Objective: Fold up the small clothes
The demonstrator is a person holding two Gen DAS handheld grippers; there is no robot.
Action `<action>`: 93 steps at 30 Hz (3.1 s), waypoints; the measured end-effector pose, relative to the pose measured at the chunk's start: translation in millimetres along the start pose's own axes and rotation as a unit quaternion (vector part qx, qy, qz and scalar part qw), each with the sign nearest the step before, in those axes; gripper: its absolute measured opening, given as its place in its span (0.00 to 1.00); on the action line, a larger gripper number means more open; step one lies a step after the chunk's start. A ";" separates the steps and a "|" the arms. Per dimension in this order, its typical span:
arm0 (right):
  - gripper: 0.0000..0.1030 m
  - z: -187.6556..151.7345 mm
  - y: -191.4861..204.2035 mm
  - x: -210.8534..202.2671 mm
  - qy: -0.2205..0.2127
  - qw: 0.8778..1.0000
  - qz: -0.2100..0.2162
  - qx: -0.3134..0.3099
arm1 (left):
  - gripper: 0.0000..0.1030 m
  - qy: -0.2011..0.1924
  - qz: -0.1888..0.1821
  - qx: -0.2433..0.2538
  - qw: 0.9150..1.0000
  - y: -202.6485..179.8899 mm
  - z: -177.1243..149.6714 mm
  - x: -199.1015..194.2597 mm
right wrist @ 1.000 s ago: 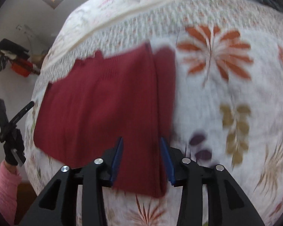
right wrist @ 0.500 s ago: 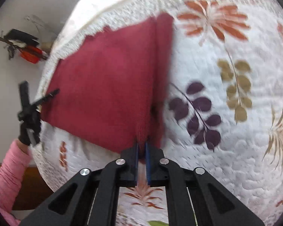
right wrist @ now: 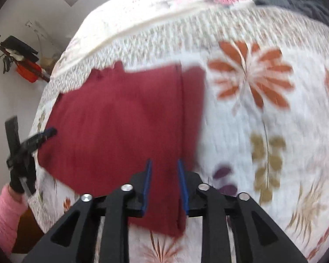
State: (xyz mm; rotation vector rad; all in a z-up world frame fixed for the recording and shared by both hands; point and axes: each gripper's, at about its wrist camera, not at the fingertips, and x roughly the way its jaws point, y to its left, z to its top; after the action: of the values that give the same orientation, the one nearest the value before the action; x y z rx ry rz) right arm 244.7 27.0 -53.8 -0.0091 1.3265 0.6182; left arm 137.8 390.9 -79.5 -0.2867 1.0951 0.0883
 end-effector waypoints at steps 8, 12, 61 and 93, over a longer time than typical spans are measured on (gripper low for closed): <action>0.30 48.2 0.7 44.5 0.026 0.999 -0.031 0.013 | 0.39 0.010 -0.009 -0.016 1.000 -8.0 3.5 23.2; 0.10 53.0 -0.5 50.8 0.027 0.999 -0.006 0.018 | 0.41 0.010 -0.010 -0.020 1.000 -6.1 0.6 29.0; 0.17 -5.3 -33.2 69.3 0.038 0.990 0.054 0.122 | 0.48 0.011 -0.029 -0.038 0.999 -5.2 -8.2 33.6; 0.30 33.2 184.2 96.4 0.088 0.995 0.023 -0.052 | 0.48 -0.016 -0.077 -0.092 0.993 30.0 -3.0 -17.2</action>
State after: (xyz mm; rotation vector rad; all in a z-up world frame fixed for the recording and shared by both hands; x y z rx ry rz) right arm 206.6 233.4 -70.2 -0.1206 1.4660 0.7387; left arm 121.0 420.1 -71.1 -0.5337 1.0304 0.0559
